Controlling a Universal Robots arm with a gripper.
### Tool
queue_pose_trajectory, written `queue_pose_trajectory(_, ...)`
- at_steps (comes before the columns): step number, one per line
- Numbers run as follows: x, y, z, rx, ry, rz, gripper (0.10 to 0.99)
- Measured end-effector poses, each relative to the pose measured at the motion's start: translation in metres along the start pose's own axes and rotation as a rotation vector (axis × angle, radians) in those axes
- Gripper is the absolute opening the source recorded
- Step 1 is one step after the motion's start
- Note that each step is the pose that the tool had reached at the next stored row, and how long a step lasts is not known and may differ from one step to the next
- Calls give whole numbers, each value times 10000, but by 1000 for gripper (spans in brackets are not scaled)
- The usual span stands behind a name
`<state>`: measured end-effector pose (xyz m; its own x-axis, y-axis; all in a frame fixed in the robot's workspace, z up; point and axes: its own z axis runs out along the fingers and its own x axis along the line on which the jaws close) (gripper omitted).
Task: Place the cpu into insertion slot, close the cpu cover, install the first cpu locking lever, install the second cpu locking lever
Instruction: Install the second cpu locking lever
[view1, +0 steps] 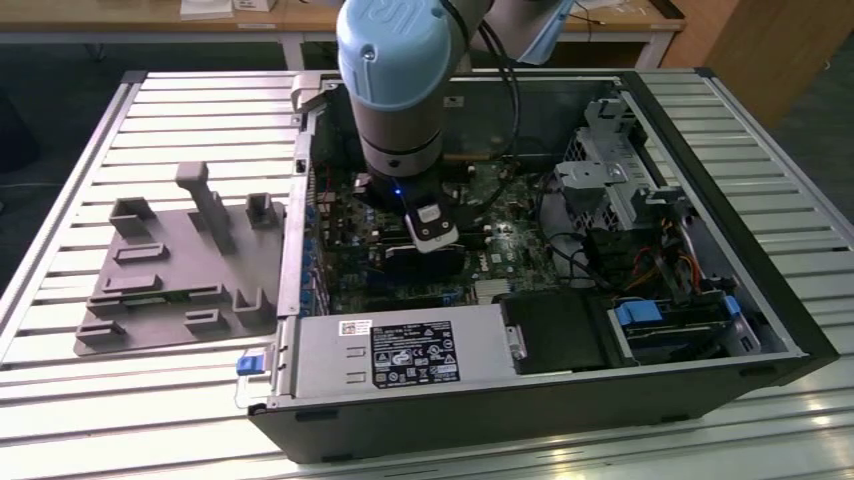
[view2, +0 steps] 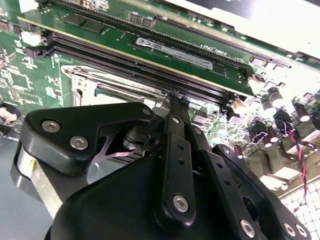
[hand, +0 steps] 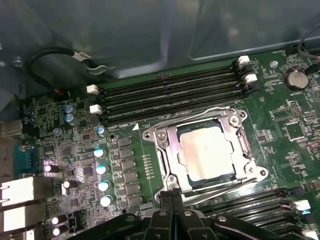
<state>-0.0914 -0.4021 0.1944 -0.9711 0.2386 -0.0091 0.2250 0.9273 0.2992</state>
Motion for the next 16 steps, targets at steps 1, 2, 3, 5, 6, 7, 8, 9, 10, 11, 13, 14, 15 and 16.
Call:
queue_pose_trajectory(1, 6, -4, 5, -23, 6, 3, 102)
queue_pose_trajectory(2, 9, -7, 9, -56, 16, 4, 102)
queue_pose_trajectory(3, 12, -9, 11, -95, 27, 7, 102)
queue_pose_trajectory(5, 13, -8, 13, -114, 29, 10, 102)
queue_pose_trajectory(6, 13, -8, 14, -116, 28, 10, 102)
queue_pose_trajectory(7, 13, -8, 14, -117, 28, 10, 102)
queue_pose_trajectory(8, 13, -8, 14, -118, 28, 10, 102)
queue_pose_trajectory(9, 13, -8, 15, -118, 28, 10, 102)
queue_pose_trajectory(10, 13, -9, 14, -124, 30, 10, 102)
queue_pose_trajectory(11, 14, -9, 15, -144, 33, 13, 102)
queue_pose_trajectory(13, 14, -9, 17, -204, 46, 17, 102)
queue_pose_trajectory(14, 14, -9, 17, -241, 54, 20, 102)
queue_pose_trajectory(15, 15, -9, 16, -269, 62, 23, 102)
queue_pose_trajectory(16, 16, -10, 17, -292, 68, 25, 102)
